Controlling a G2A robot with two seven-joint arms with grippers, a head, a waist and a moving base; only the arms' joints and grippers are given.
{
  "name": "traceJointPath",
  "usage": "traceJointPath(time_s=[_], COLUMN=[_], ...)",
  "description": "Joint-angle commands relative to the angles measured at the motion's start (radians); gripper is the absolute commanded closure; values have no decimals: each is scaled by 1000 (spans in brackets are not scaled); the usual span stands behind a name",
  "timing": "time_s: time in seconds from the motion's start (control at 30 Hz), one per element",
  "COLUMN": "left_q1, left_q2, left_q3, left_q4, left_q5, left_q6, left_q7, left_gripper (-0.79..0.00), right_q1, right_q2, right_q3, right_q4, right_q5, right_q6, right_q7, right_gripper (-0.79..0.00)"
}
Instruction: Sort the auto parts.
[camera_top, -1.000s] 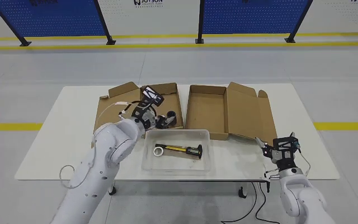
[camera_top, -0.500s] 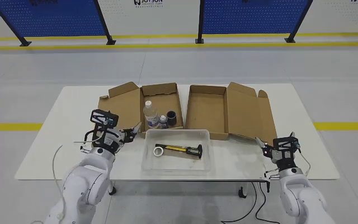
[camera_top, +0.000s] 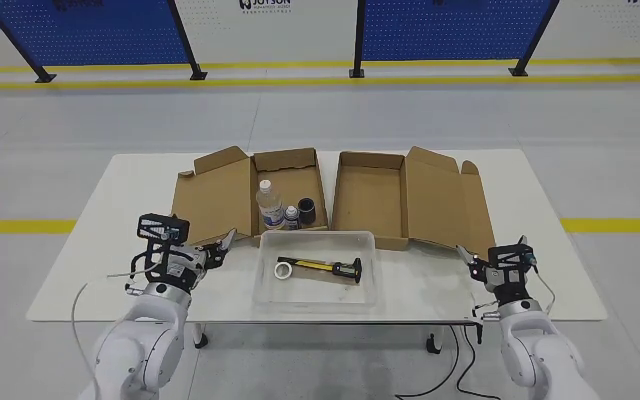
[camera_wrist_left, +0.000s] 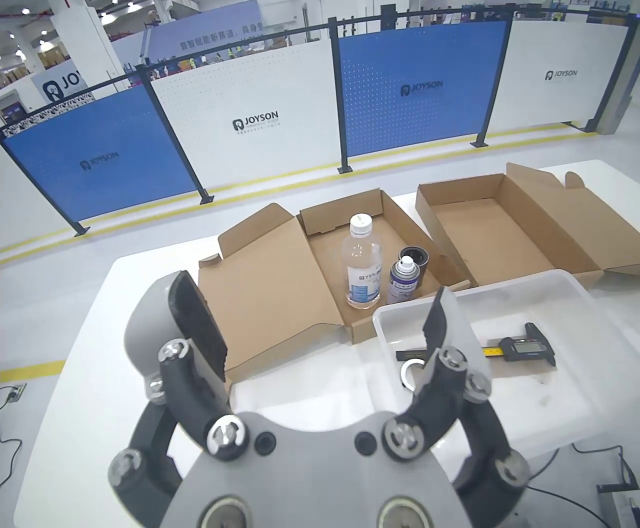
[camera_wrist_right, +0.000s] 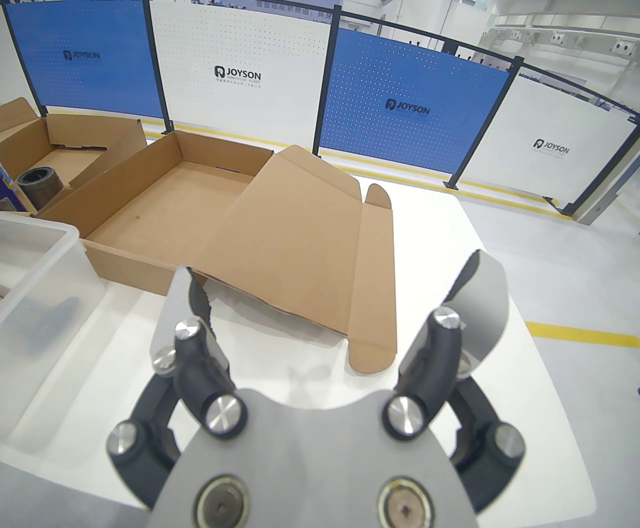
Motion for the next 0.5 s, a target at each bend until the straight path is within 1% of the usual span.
traceJointPath(time_s=[0.0, 0.3, 0.47], left_q1=[0, 0, 0], left_q2=[0, 0, 0], left_q3=[0, 0, 0], left_q4=[0, 0, 0], left_q5=[0, 0, 0], left_q6=[0, 0, 0], left_q7=[0, 0, 0], left_gripper=[-785, -785, -785], right_q1=[0, 21, 53], right_q2=[0, -3, -5], right_q3=[0, -17, -56], right_q4=[0, -30, -76], right_q5=[0, 2, -4], right_q6=[0, -17, -85], right_q7=[0, 10, 57], right_gripper=[-785, -785, -785])
